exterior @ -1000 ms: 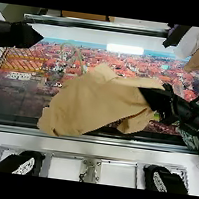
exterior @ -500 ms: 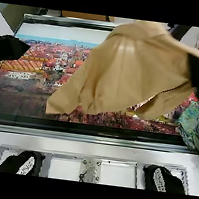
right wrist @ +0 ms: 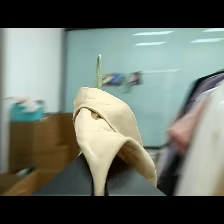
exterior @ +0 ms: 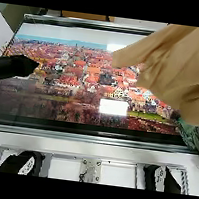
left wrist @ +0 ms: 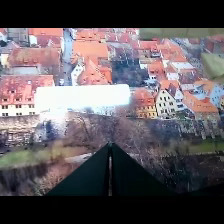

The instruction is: Fold the clothes and pants, and hang the long-sleeved shirts on hangers.

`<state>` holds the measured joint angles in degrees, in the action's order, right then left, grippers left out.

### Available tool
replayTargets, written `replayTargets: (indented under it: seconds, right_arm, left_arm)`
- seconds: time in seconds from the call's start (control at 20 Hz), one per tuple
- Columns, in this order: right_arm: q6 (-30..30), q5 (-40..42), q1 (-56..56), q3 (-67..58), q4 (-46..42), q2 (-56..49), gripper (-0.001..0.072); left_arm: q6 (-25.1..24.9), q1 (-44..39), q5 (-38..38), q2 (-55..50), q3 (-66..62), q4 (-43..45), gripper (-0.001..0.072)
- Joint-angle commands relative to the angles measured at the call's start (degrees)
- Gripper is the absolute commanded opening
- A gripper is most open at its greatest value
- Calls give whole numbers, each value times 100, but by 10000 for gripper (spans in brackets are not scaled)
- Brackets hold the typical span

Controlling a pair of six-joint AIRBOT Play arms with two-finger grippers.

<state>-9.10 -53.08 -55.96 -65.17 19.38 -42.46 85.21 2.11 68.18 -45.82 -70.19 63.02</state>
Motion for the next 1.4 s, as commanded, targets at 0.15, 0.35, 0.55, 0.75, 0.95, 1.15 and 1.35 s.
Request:
replayTargets:
  seconds: [0.15, 0.35, 0.55, 0.75, 0.95, 1.15, 1.35]
  right_arm:
    - [474, 2358, -782, -1056, -15, -247, 5]
    - [848, 3058, -935, -1631, -22, -525, 5]
    - [1128, 3930, -935, -2096, -24, -826, 5]
    - [1392, 4262, -933, -2413, -24, -1187, 5]
    - [1386, 4835, -933, -2472, -22, -1532, 5]
    - [1384, 4811, -925, -2472, -20, -1832, 5]
    - [1386, 4815, -925, -2472, -22, -1985, 5]
  left_arm:
    - [-20, -1134, -721, -85, 417, 44, 14]
    - [-20, -1412, -710, -415, 417, 42, 14]
    - [-17, -1486, -713, -675, 417, 28, 14]
    - [-17, -1486, -715, -796, 417, 31, 14]
    - [-17, -1486, -710, -791, 415, 28, 14]
    - [-15, -1486, -640, -791, 415, -24, 14]
    - [-11, -1486, -605, -791, 415, -31, 14]
